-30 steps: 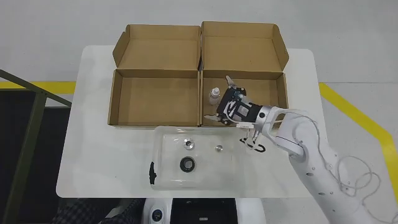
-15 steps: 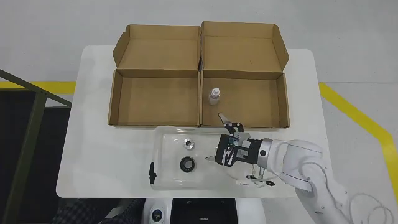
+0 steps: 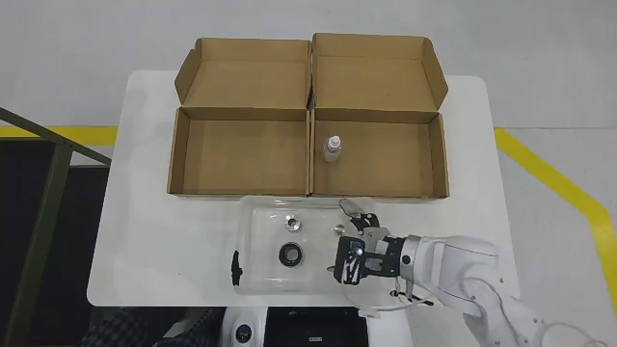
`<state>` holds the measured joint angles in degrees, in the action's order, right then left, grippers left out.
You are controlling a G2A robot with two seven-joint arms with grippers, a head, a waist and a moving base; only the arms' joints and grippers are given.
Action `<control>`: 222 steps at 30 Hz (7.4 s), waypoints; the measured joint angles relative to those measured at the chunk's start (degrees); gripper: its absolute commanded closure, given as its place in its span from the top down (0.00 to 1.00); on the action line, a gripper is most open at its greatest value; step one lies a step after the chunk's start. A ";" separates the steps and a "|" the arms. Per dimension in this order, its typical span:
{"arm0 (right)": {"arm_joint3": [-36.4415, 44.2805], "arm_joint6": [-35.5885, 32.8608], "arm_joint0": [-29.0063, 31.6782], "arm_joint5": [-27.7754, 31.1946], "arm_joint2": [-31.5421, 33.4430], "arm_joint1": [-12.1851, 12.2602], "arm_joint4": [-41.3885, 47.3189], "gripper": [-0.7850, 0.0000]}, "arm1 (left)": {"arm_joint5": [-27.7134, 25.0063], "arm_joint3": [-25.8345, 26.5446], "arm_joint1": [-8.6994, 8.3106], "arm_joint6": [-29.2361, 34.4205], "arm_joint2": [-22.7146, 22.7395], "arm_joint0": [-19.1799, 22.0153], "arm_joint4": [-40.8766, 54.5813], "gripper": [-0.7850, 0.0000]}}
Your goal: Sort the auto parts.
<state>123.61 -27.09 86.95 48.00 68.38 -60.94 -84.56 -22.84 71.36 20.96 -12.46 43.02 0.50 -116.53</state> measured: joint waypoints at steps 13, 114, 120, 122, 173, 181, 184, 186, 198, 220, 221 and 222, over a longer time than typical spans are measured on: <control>-1.32 -4.40 -0.80 -1.16 -2.84 0.20 -2.84 1.00 | 0.00 0.00 0.00 0.00 0.00 0.00 0.00 1.00; -8.63 31.13 -5.30 -4.55 2.82 0.02 29.19 0.00 | 0.00 0.00 0.00 0.00 0.00 0.00 0.00 1.00; -8.37 31.80 -4.87 -5.07 4.34 0.05 30.49 0.00 | 0.00 0.00 0.00 0.00 0.00 0.00 0.00 1.00; -8.24 31.84 -4.80 -5.30 4.74 0.06 30.43 0.00 | 0.00 0.00 0.00 0.00 0.00 0.00 0.00 1.00; -21.63 1.46 -19.45 -14.29 2.18 -0.19 12.91 0.00 | 0.00 0.00 0.00 0.00 0.00 0.00 0.00 1.00; -27.26 -3.12 -25.42 -14.95 -2.94 -1.28 13.53 0.00 | 0.00 0.00 0.00 0.00 0.00 0.00 0.00 1.00; -29.14 -4.45 -27.60 -15.27 -4.94 -1.73 12.99 0.04 | 0.00 0.00 0.00 0.00 0.00 0.00 0.00 1.00; -30.21 -5.51 -28.94 -15.34 -6.14 -2.00 12.36 0.09 | 0.00 0.00 0.00 0.00 0.00 0.00 0.00 1.00; -33.78 -9.06 -32.62 -15.40 -10.39 -3.07 11.03 0.28 | 0.00 0.00 0.00 0.00 0.00 0.00 0.00 1.00; -15.18 -8.66 -24.31 -15.14 -0.65 -1.02 10.28 0.80 | 0.00 0.00 0.00 0.00 0.00 0.00 0.00 1.00; -13.70 -8.46 -23.33 -14.78 0.03 -0.85 10.35 0.81 | 0.00 0.00 0.00 0.00 0.00 0.00 0.00 1.00; -11.93 -8.13 -22.12 -14.29 0.80 -0.66 10.46 0.82 | 0.00 0.00 0.00 0.00 0.00 0.00 0.00 1.00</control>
<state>111.68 -35.22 64.84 33.70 69.18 -61.61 -74.11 -22.84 71.36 20.96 -12.46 43.02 0.50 -116.53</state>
